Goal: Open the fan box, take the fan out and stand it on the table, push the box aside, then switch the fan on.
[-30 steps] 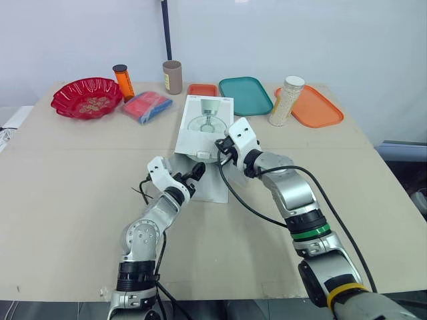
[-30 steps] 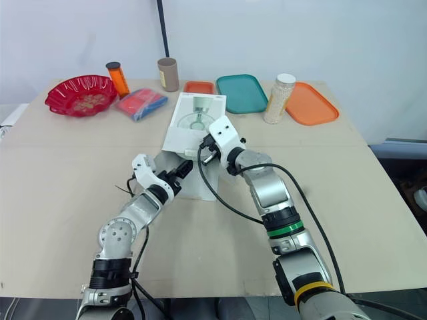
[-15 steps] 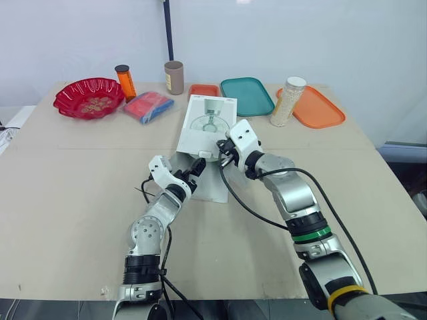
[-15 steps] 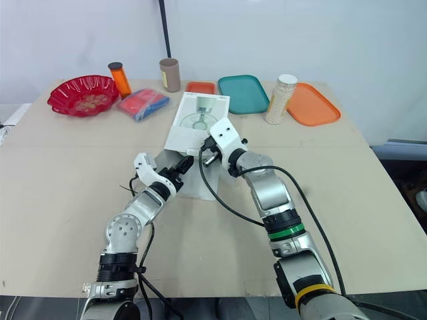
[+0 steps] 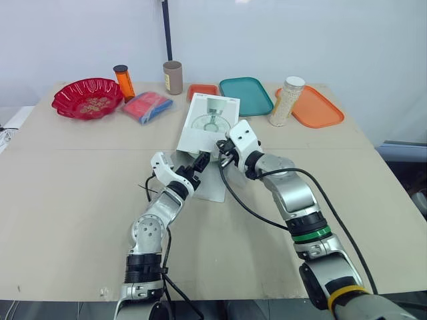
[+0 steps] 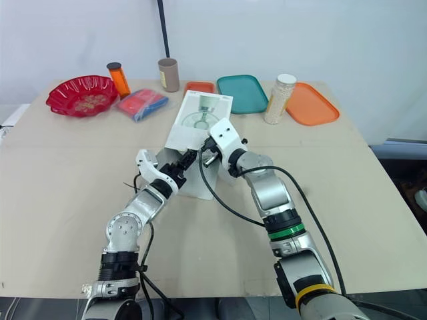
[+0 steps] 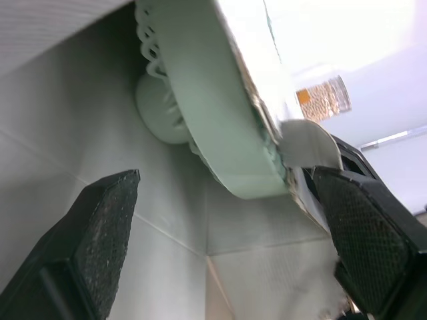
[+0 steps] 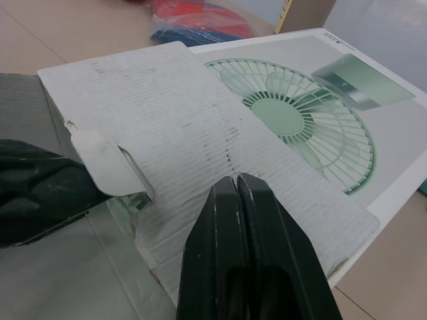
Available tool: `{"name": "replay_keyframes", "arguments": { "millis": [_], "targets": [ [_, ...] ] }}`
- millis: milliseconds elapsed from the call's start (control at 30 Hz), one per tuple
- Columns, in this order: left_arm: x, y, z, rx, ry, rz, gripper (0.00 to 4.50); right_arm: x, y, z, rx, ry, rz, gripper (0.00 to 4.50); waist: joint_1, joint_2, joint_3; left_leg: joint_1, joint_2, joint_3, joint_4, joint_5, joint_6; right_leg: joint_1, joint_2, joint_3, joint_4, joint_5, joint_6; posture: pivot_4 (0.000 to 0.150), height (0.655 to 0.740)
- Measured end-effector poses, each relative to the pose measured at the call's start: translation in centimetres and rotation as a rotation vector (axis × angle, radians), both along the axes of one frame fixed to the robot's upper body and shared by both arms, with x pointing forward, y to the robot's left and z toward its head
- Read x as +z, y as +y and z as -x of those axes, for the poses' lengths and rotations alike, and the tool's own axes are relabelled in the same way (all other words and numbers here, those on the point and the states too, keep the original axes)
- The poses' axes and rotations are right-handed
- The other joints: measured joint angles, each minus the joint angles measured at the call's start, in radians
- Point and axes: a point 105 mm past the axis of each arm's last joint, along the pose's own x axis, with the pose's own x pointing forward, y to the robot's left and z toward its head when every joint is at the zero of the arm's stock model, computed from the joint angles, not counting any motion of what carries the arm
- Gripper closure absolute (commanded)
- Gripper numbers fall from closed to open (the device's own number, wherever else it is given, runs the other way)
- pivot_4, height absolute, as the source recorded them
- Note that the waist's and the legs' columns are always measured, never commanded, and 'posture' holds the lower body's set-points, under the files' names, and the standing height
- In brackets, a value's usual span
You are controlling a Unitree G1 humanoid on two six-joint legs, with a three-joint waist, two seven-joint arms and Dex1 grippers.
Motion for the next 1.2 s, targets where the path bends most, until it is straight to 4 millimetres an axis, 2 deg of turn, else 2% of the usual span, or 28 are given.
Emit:
{"name": "replay_keyframes", "arguments": {
  "millis": [100,500,600,833,867,1100,1200],
  "targets": [
    [-0.5,-0.1,-0.2,0.007,0.017,-0.005,0.09,0.0,0.0,0.0,0.0,0.0,0.001,4.5,0.0,0.0,0.0,0.0,0.0,0.0,0.0,0.0,0.0,0.0,0.0,0.0,0.0,0.0,0.0,0.15,0.74],
    [-0.4,-0.1,-1.2,0.037,0.014,0.063,0.09,-0.1,-0.1,-0.2,-0.002,-0.001,0.009,4.5,0.0,0.001,-0.002,0.001,0.0,0.0,0.0,0.0,0.0,0.001,0.0,0.0,0.0,0.0,0.0,0.15,0.74],
    [-0.4,-0.1,-1.2,0.037,0.011,0.066,0.79,-0.1,-0.1,-0.2,-0.002,0.0,0.01,4.5,0.0,0.001,-0.002,0.001,0.0,0.0,0.0,0.0,0.0,0.001,0.0,0.0,0.0,0.0,0.0,0.15,0.74],
    [0.2,-0.5,-1.1,0.015,-0.006,0.106,3.29,-0.2,-0.1,-0.2,-0.002,0.001,0.012,4.5,0.0,0.001,-0.004,0.001,0.0,0.0,0.0,0.0,0.0,0.001,0.0,0.0,0.0,0.0,0.0,0.15,0.74],
    [0.2,-0.6,-1.1,0.012,-0.006,0.106,3.45,-0.2,-0.1,-0.2,-0.001,0.002,0.012,4.5,0.0,0.001,-0.004,0.001,0.0,0.0,0.0,0.0,0.0,0.001,0.0,0.0,0.0,0.0,0.0,0.15,0.74],
    [0.2,-0.6,-0.9,0.007,0.006,0.108,3.45,-0.2,0.0,-0.2,0.001,0.002,0.013,4.5,0.0,0.001,-0.004,0.001,0.0,0.0,0.0,0.0,0.0,0.001,0.0,0.0,0.0,0.0,0.0,0.15,0.74],
    [0.0,-0.1,-0.1,0.011,0.027,0.097,3.45,-0.2,0.1,-0.2,-0.001,0.004,0.007,4.5,-0.003,0.001,-0.005,0.002,0.0,0.001,0.0,0.0,0.0,0.001,0.0,0.001,0.0,0.0,0.0,0.15,0.74]
  ]
}}
